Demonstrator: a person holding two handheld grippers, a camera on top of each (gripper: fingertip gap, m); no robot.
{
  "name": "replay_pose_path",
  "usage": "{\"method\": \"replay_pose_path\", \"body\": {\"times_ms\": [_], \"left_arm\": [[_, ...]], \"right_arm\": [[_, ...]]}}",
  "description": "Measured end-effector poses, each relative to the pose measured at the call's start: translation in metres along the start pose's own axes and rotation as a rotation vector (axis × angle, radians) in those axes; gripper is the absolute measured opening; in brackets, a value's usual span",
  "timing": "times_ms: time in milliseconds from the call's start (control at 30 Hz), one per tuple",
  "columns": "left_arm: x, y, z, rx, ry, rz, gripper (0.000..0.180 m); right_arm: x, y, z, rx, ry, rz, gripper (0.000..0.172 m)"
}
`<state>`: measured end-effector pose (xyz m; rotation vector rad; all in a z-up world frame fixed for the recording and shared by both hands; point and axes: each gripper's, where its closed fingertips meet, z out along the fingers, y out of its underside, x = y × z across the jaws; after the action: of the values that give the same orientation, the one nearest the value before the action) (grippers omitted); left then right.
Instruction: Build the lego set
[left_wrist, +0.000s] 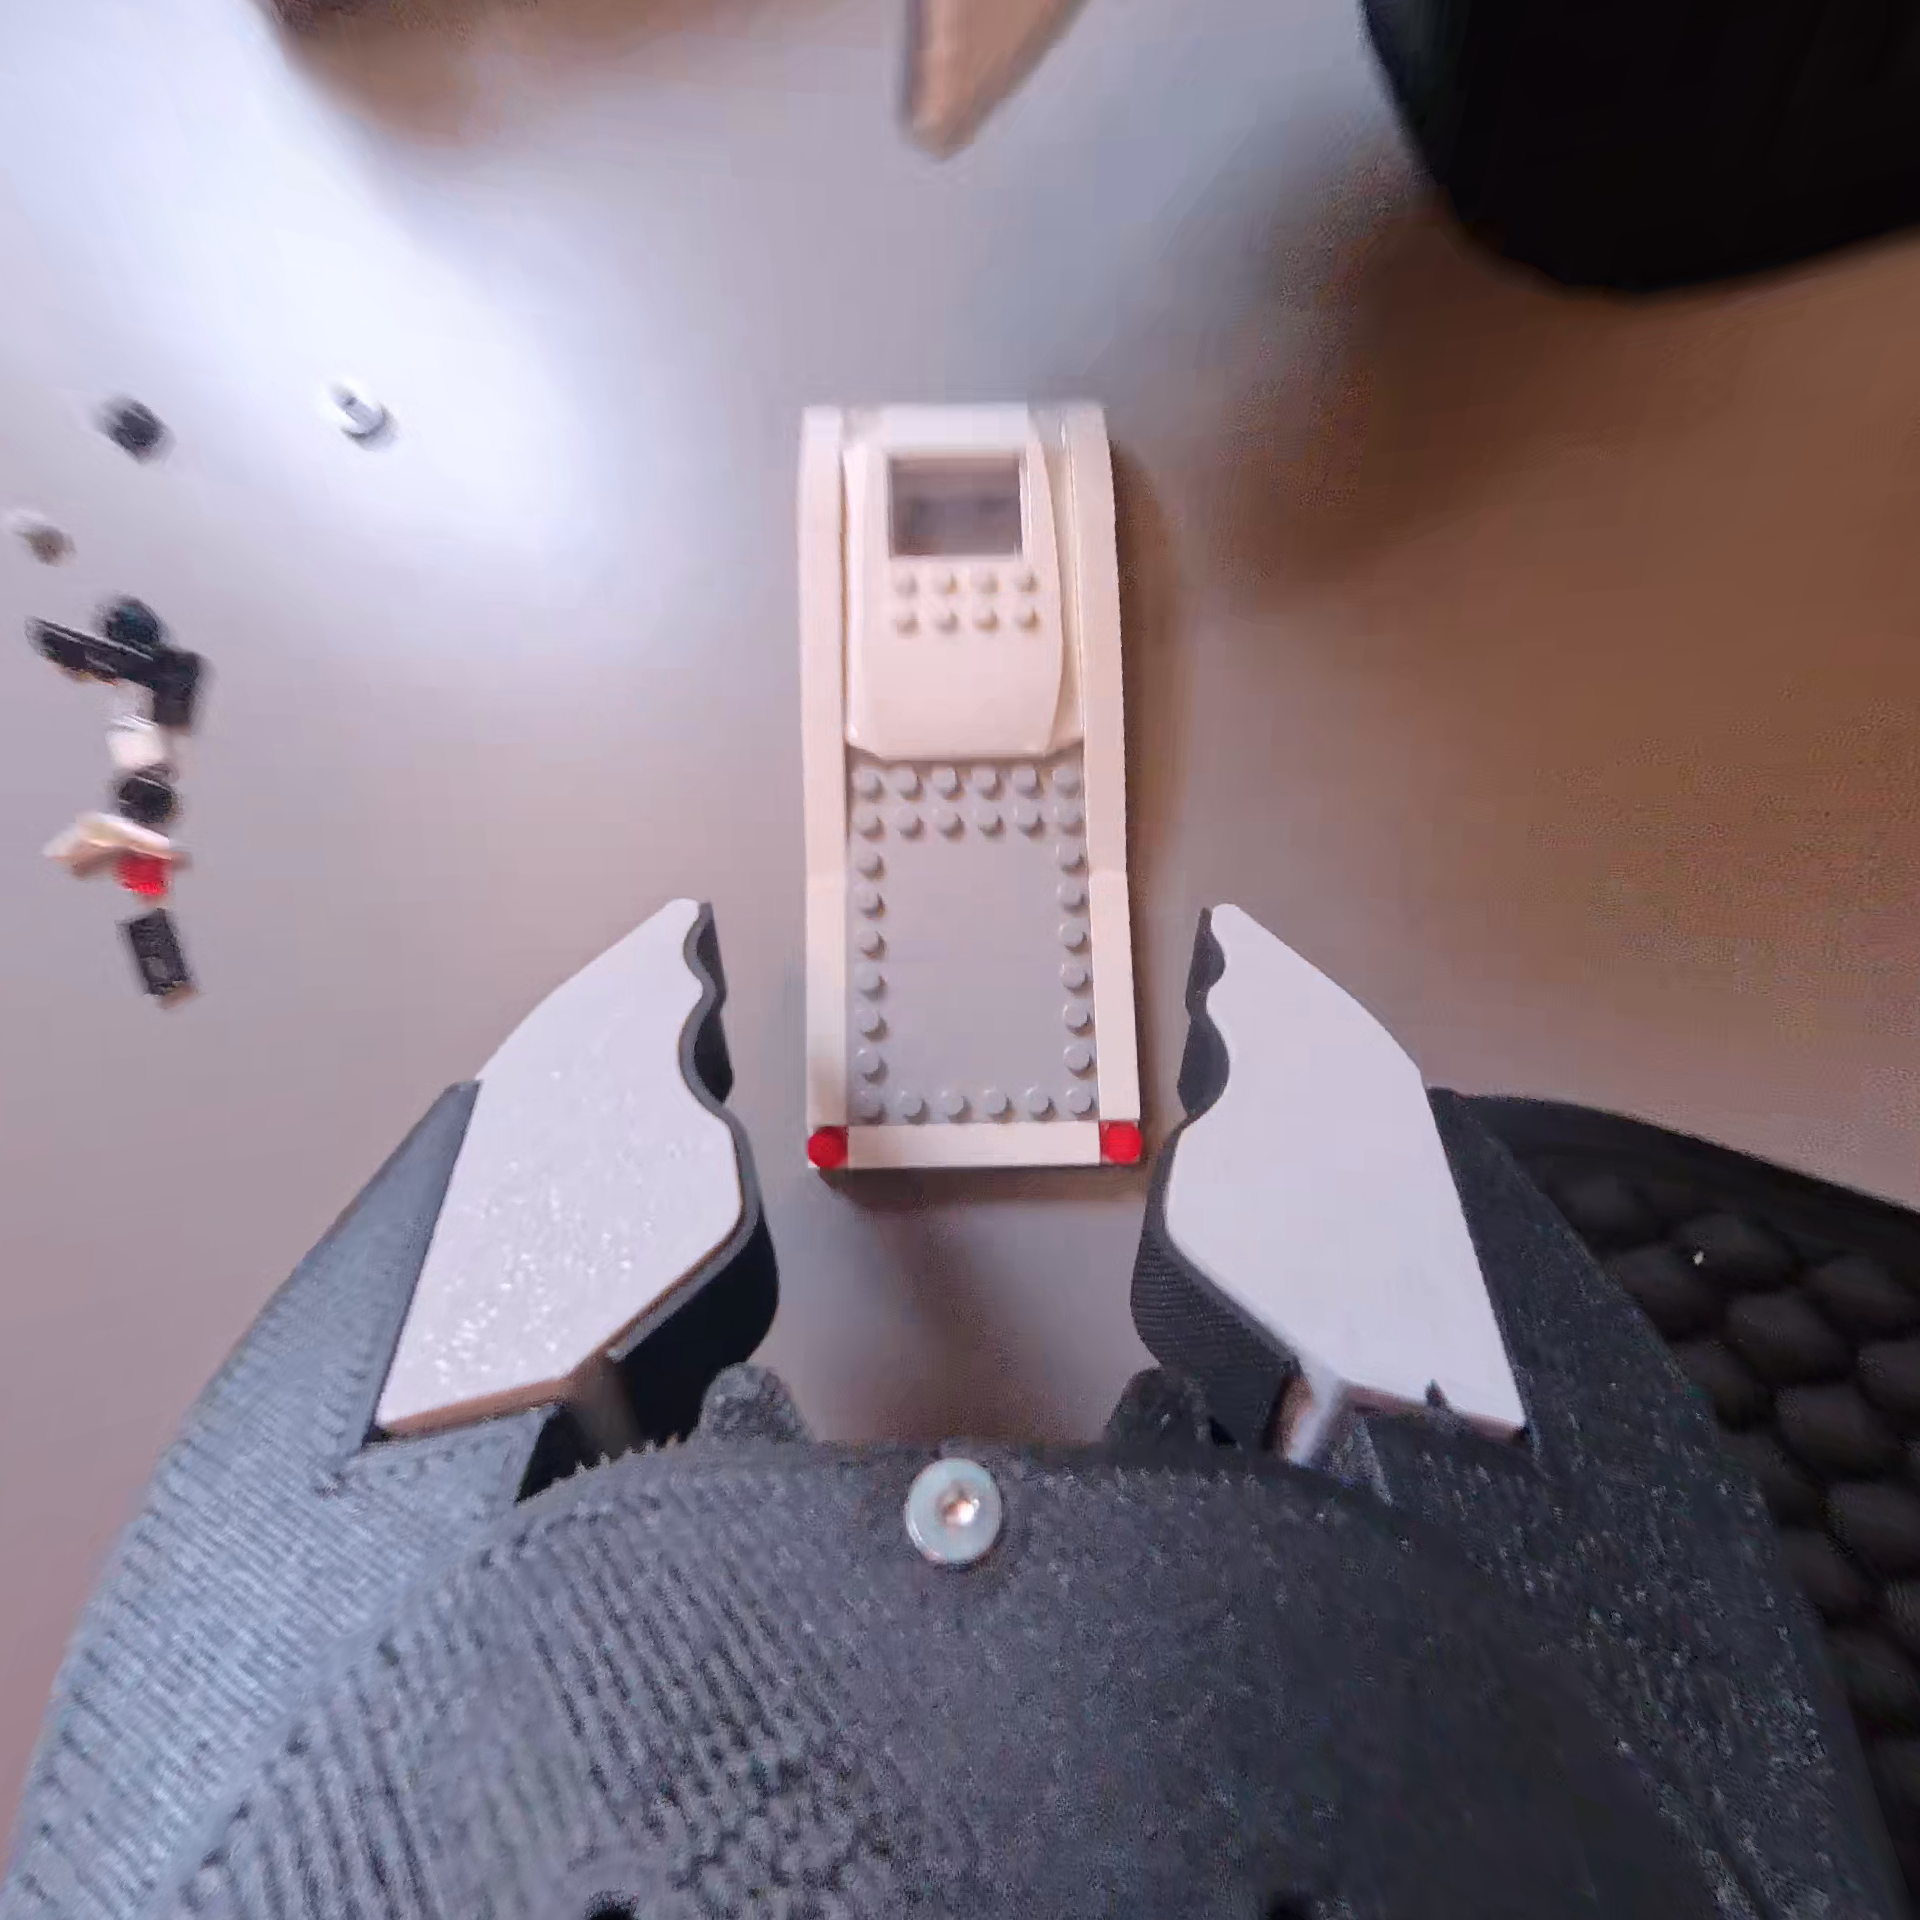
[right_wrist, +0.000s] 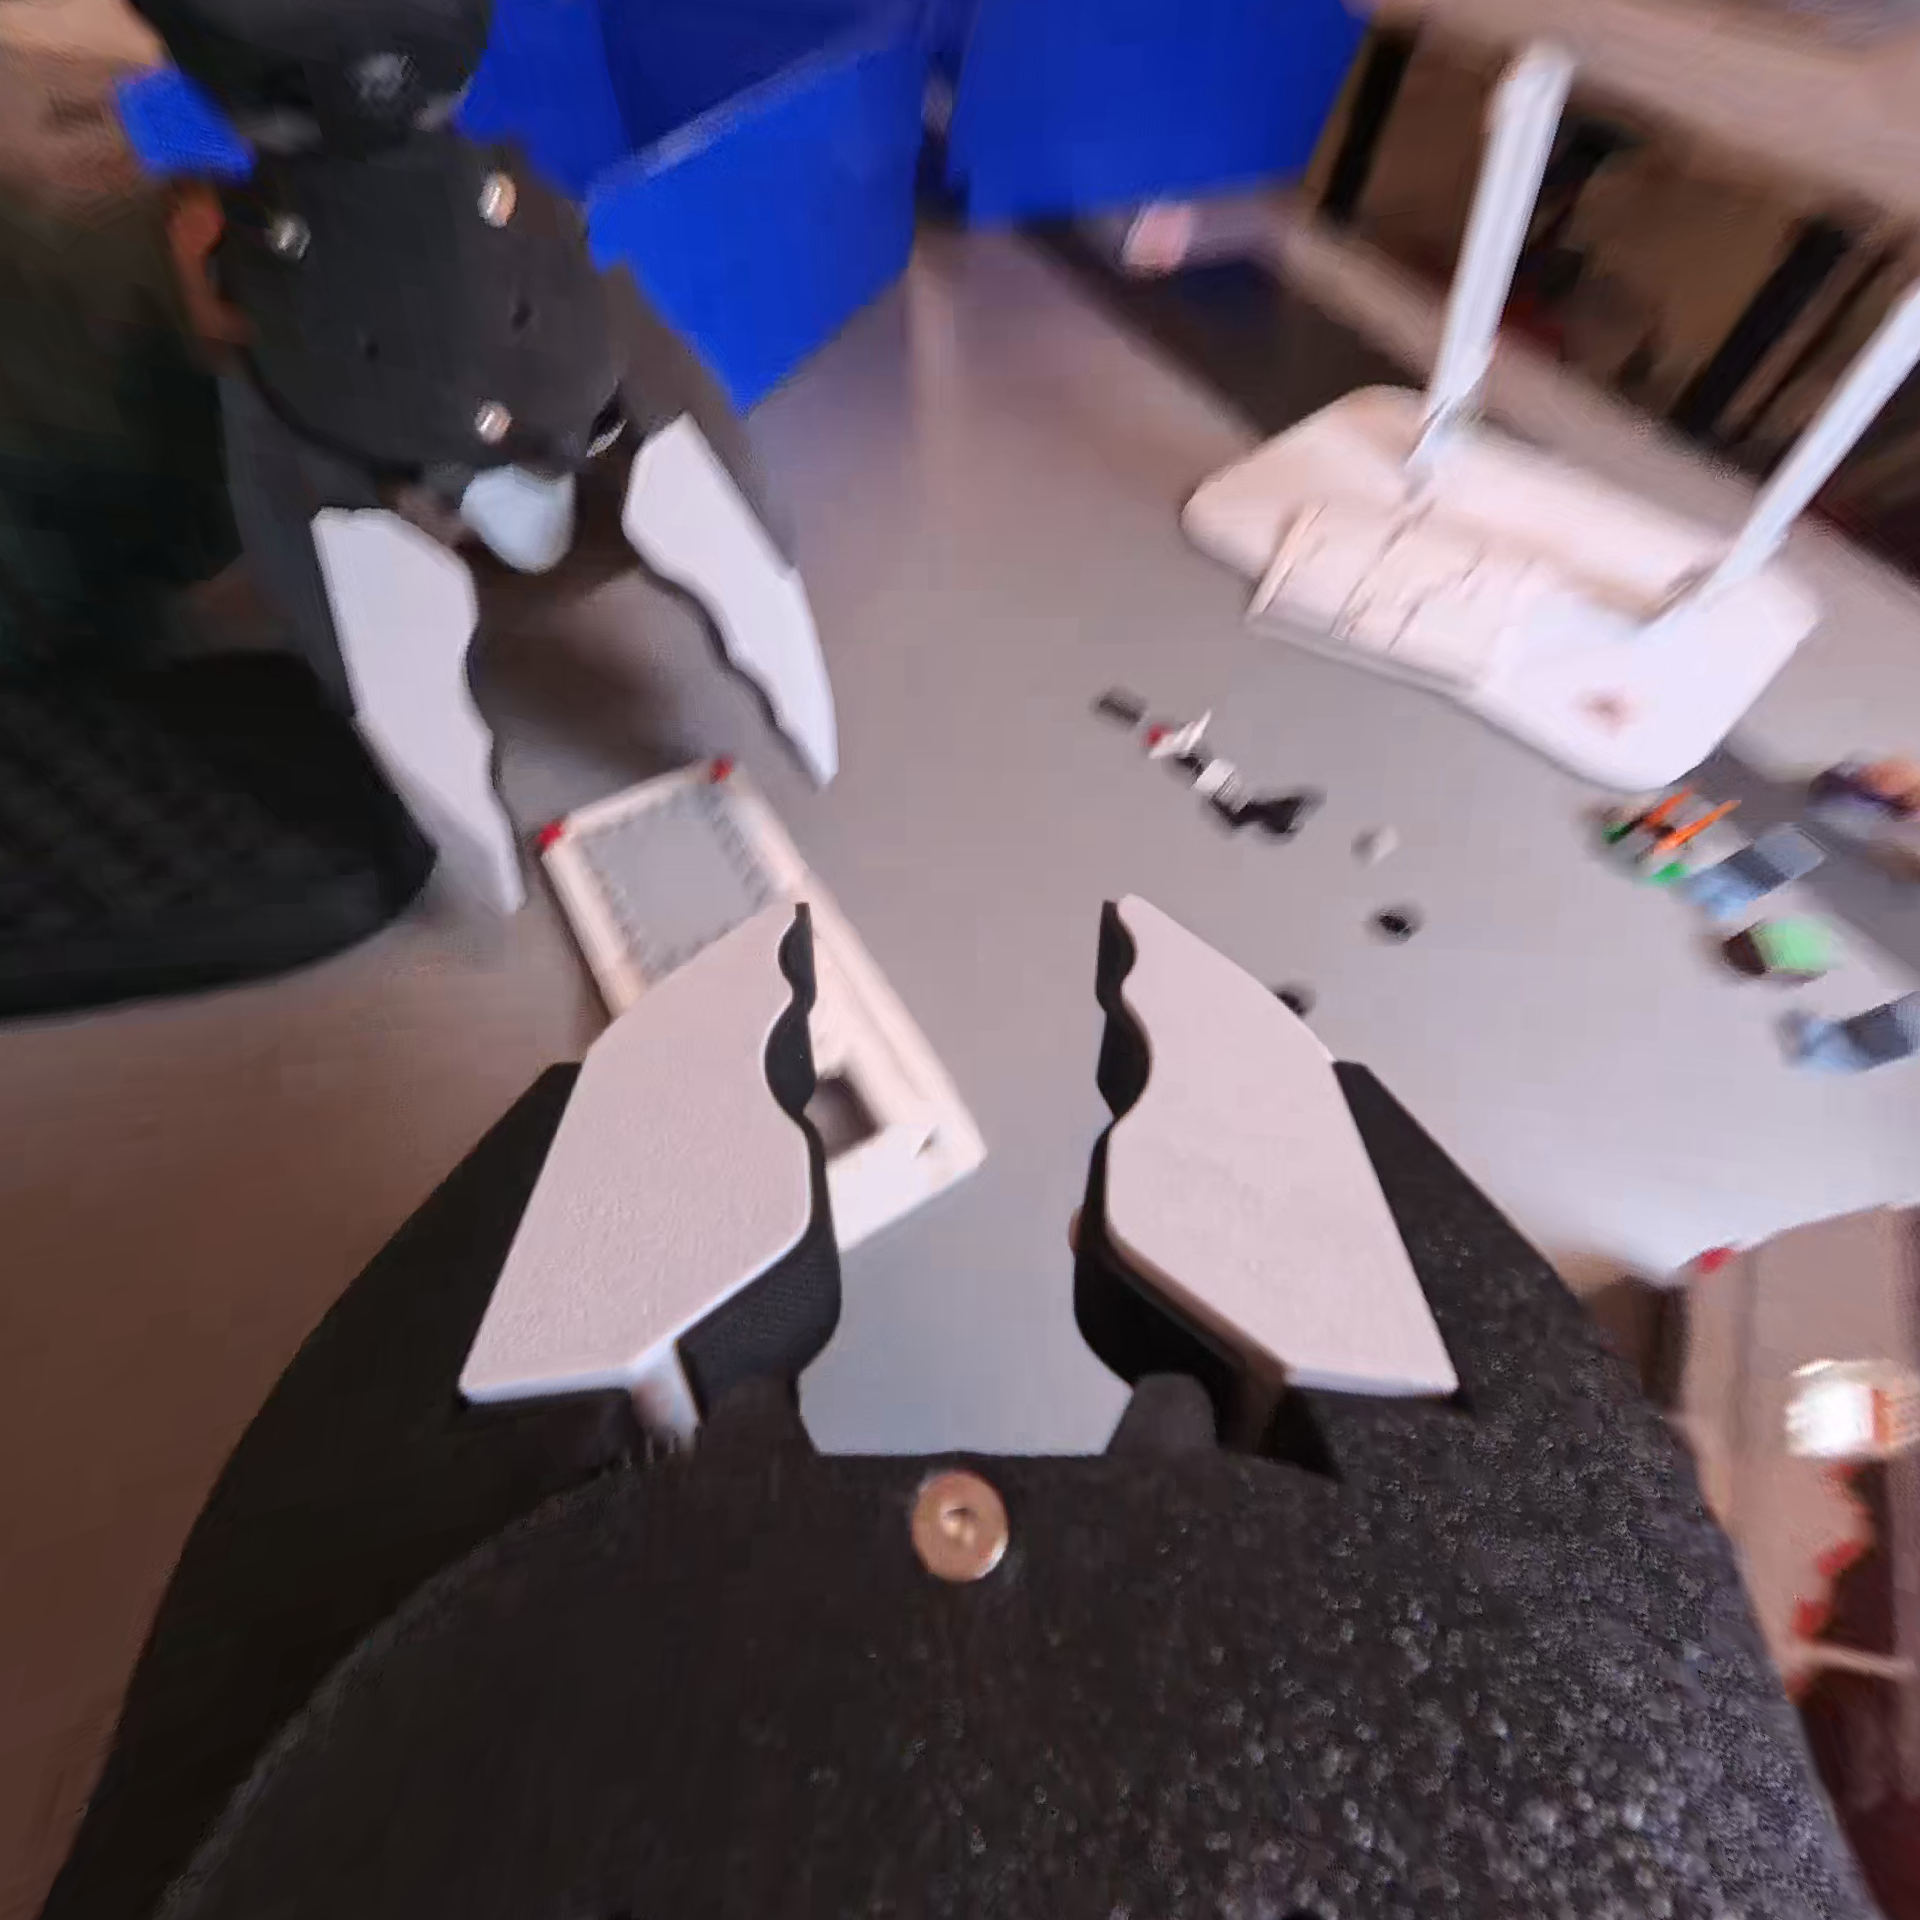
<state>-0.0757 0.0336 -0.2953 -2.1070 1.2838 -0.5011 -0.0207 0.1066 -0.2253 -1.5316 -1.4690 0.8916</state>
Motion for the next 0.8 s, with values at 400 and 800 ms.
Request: {"method": "replay_pose_path", "body": {"times_ms": [400, 800], "left_arm": [[-0.072, -0.031, -0.167, 0.795, -0.862, -0.215, 0.0], [-0.082, -0.009, -0.157, 0.646, -1.025, -0.195, 0.0]], "right_arm": [[0.146, -0.213, 0.055, 0.585, 0.489, 0.023, 0.002], [0.19, -0.247, 0.117, 0.525, 0.56, -0.002, 0.0]]}}
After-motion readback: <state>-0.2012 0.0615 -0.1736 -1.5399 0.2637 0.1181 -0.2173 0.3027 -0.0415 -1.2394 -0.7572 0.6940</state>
